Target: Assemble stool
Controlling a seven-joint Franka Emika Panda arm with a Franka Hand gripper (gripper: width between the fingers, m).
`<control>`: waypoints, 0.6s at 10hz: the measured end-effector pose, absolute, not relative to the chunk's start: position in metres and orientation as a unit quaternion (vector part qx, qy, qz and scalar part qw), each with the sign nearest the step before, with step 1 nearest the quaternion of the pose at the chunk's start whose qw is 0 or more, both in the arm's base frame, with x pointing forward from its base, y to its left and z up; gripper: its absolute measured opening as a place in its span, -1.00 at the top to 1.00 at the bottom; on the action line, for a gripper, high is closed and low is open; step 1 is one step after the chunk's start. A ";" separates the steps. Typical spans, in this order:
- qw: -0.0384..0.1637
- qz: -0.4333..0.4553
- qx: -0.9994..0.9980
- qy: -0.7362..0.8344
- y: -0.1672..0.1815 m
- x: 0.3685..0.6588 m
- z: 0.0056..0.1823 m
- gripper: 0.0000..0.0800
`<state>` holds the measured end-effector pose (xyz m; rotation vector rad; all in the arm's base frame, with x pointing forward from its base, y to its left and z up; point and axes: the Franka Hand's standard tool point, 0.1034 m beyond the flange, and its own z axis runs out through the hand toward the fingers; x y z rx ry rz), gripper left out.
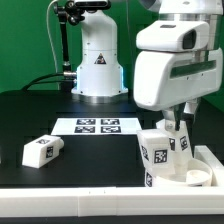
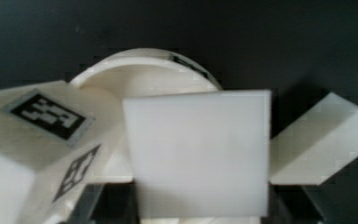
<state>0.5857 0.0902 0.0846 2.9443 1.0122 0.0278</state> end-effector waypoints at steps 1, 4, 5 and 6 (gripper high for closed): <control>0.012 0.010 0.956 0.294 0.090 0.586 0.084 0.17; 0.003 0.023 0.994 0.109 0.091 0.588 0.084 0.17; -0.001 0.030 0.999 0.038 0.093 0.590 0.085 0.17; -0.003 0.032 0.999 -0.005 0.095 0.590 0.085 0.17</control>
Offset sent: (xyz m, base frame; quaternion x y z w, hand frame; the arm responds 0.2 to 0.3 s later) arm -0.0077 0.0069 -0.0100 0.0166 0.0184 0.2421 0.9699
